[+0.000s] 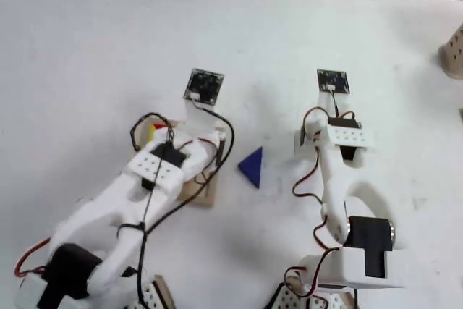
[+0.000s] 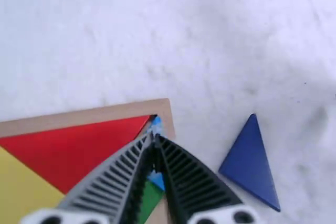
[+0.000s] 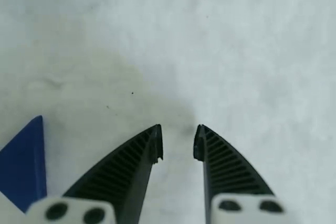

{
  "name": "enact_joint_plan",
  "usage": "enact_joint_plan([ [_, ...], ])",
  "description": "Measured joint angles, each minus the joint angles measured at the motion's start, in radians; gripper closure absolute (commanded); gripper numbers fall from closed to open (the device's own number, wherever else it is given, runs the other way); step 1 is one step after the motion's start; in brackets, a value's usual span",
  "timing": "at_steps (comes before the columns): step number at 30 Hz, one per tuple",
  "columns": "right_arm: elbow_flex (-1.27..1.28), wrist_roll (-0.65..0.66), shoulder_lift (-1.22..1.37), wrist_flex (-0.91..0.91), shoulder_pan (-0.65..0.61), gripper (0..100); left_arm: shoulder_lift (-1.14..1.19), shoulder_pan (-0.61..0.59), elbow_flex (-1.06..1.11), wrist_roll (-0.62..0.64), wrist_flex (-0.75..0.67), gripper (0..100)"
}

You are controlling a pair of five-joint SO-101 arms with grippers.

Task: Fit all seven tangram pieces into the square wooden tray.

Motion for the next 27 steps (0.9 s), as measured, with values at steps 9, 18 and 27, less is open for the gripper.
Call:
enact_joint_plan([
  [9, 0.0, 0.014, 0.0, 0.0, 0.0, 89.3, 0.147, 0.037, -0.008, -0.002, -0.043, 98],
  [18, 0.0, 0.014, 0.0, 0.0, 0.0, 89.3, 0.164, -0.063, -0.008, -0.009, -0.021, 98],
  [27, 0.0, 0.014, 0.0, 0.0, 0.0, 89.3, 0.146, -0.061, -0.009, -0.011, 0.0, 98],
])
